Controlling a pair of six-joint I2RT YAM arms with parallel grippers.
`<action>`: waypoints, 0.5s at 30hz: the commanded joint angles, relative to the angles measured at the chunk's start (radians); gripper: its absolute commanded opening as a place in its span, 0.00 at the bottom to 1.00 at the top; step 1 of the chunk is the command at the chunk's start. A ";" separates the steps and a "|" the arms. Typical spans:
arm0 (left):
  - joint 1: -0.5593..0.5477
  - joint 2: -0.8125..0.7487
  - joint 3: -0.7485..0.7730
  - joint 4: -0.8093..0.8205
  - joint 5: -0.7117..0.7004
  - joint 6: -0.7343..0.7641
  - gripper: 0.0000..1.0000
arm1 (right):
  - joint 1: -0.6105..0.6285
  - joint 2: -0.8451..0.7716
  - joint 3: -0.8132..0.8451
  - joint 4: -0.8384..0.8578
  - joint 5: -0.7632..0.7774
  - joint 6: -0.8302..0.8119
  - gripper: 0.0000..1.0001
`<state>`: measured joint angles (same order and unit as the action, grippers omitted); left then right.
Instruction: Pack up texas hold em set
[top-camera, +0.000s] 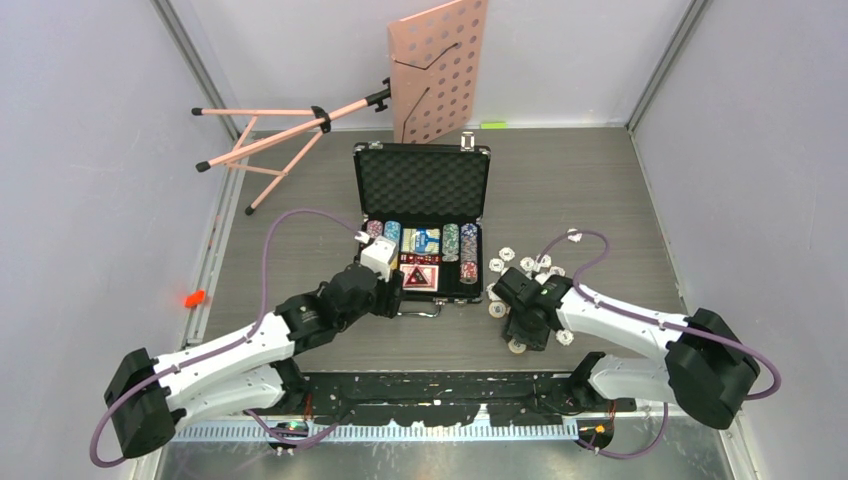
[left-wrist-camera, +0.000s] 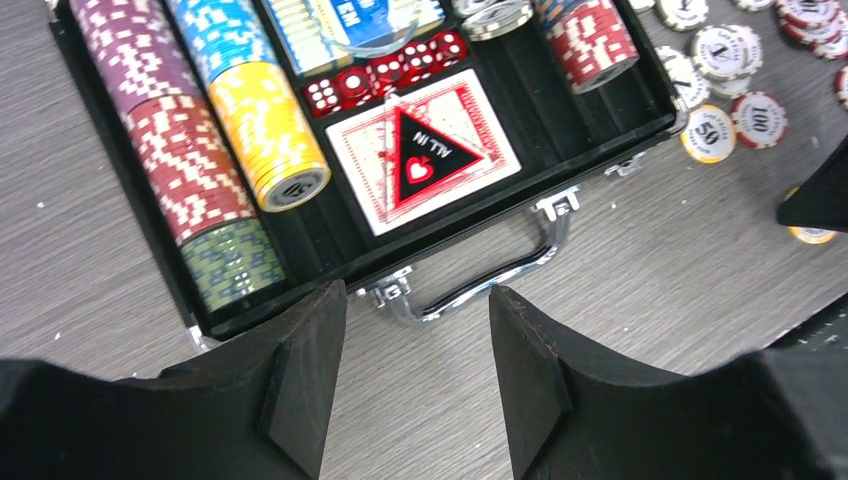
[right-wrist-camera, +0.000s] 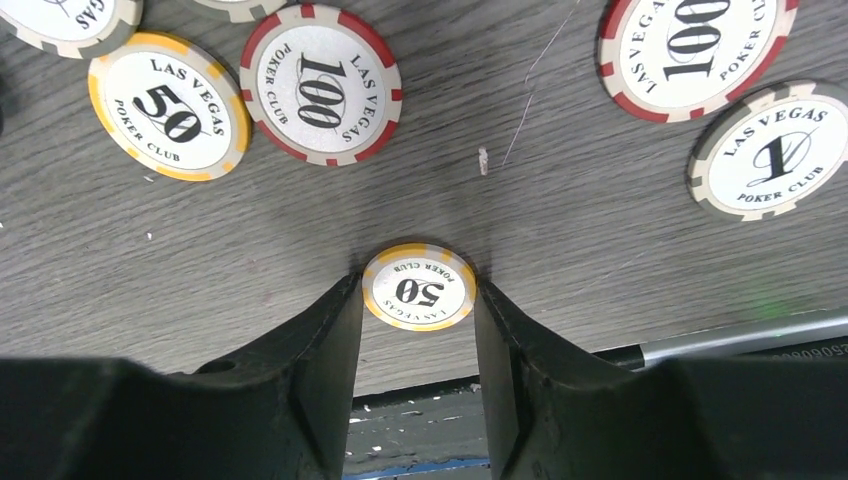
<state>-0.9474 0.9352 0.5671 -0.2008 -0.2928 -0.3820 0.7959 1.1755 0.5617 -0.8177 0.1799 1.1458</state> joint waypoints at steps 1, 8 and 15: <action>-0.002 -0.062 -0.049 0.047 -0.071 0.041 0.57 | 0.005 0.037 0.025 -0.029 0.038 -0.004 0.38; -0.002 -0.117 -0.167 0.167 -0.079 0.053 0.56 | 0.002 0.050 0.187 -0.045 0.094 -0.027 0.33; -0.002 -0.135 -0.201 0.190 -0.133 0.052 0.56 | -0.016 0.182 0.291 -0.024 0.111 -0.069 0.32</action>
<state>-0.9474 0.8299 0.3676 -0.1032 -0.3767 -0.3485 0.7918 1.2953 0.7982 -0.8520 0.2470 1.1027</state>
